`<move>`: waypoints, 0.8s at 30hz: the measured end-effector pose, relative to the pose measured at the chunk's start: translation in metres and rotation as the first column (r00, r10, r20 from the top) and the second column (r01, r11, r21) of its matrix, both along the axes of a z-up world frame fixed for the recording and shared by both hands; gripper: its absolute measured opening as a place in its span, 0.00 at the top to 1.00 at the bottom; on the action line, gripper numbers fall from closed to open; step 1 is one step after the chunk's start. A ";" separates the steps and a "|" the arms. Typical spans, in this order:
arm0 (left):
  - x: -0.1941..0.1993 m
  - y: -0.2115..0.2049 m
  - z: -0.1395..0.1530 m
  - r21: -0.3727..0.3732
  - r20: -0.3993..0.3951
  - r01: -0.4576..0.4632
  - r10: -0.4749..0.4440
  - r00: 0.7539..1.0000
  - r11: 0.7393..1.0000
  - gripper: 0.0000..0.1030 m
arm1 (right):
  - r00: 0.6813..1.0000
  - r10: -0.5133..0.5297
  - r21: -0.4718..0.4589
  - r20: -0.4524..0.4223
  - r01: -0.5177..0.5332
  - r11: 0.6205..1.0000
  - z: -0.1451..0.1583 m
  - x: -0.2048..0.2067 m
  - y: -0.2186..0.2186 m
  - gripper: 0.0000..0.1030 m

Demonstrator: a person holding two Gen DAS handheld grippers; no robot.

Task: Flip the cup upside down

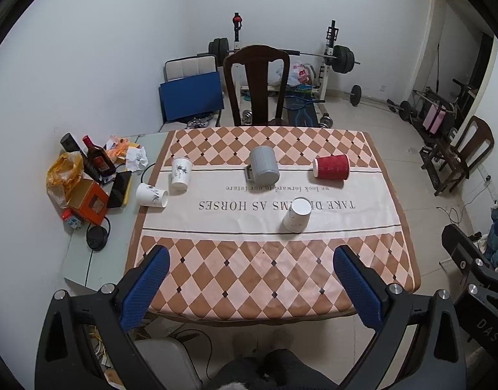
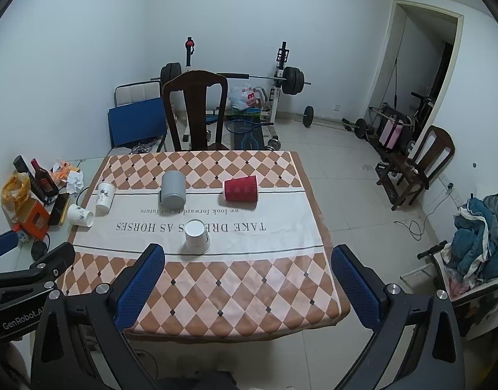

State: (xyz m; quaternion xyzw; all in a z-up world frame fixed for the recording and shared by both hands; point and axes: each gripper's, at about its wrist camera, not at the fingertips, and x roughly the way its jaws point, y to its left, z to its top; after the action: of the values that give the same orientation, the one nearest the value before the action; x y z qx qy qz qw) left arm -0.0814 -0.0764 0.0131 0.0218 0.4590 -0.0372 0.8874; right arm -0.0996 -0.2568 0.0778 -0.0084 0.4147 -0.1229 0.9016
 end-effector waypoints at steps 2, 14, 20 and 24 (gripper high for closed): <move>0.000 0.000 0.001 0.002 -0.002 -0.003 0.003 1.000 1.000 0.00 | 1.000 0.001 0.004 0.001 -0.001 1.000 0.000 0.000 0.000 0.00; -0.002 0.002 0.004 0.014 0.001 -0.017 0.017 1.000 1.000 0.00 | 1.000 0.012 0.014 -0.008 -0.012 1.000 0.001 -0.001 -0.004 0.00; -0.003 0.003 0.007 0.008 0.002 -0.019 0.018 1.000 1.000 0.00 | 1.000 0.012 0.013 -0.006 -0.012 1.000 0.001 0.000 -0.004 0.00; -0.005 0.003 0.010 0.002 -0.004 -0.018 0.018 1.000 1.000 0.00 | 1.000 0.017 0.015 -0.013 -0.017 1.000 0.002 -0.001 -0.005 0.00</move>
State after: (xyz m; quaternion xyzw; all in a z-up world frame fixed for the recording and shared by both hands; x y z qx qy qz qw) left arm -0.0860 -0.0732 0.0227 0.0183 0.4609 -0.0287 0.8868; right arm -0.1009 -0.2620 0.0794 -0.0062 0.4215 -0.1120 0.8999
